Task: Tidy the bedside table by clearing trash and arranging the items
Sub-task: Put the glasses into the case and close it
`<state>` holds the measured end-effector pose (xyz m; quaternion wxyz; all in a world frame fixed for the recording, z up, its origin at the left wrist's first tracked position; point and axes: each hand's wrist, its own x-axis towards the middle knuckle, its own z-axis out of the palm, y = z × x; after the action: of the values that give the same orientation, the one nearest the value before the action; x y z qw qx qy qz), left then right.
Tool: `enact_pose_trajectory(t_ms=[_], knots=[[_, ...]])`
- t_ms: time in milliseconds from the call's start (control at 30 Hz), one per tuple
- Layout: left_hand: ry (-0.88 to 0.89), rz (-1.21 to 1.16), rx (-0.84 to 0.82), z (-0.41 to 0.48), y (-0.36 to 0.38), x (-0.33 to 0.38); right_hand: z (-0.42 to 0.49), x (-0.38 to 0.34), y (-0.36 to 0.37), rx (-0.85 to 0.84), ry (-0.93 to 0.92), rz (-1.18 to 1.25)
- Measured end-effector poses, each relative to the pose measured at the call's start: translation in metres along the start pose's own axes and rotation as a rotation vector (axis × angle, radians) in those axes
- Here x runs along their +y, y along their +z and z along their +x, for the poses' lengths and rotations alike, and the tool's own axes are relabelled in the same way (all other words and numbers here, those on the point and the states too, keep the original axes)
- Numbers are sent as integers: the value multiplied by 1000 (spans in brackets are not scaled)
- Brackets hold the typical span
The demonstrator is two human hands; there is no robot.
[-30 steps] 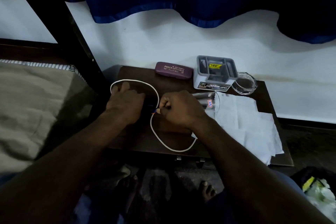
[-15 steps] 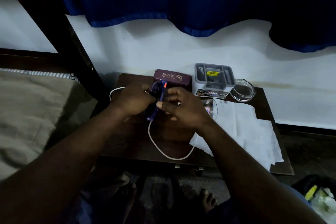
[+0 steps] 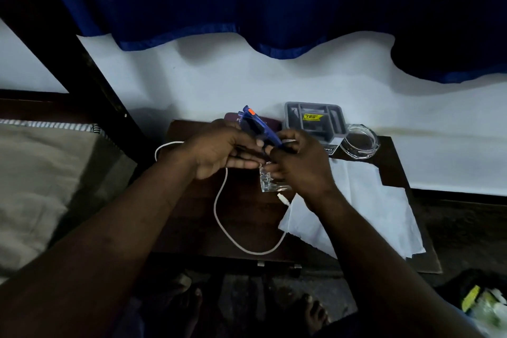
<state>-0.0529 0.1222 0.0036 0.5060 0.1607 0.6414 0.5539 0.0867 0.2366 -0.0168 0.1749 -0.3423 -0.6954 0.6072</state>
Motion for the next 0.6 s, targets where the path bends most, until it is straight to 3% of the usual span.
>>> enact_pose_trajectory(t_ms=[67, 133, 233, 300, 467, 600], knots=[[-30, 28, -40, 5, -3, 1, 4, 0, -10, 58, 39, 54], [-1, 113, 74, 16, -4, 0, 8, 1, -19, 93, 81, 141], [183, 623, 373, 45, -12, -8, 11, 2, -28, 112, 106, 213], [273, 988, 457, 63, -19, -13, 11, 4, -30, 117, 107, 252], [362, 1448, 371, 99, -31, -27, 14, 5, -30, 101, 136, 419], [378, 1593, 376, 112, -33, -25, 19, 3, -31, 98, 169, 534]])
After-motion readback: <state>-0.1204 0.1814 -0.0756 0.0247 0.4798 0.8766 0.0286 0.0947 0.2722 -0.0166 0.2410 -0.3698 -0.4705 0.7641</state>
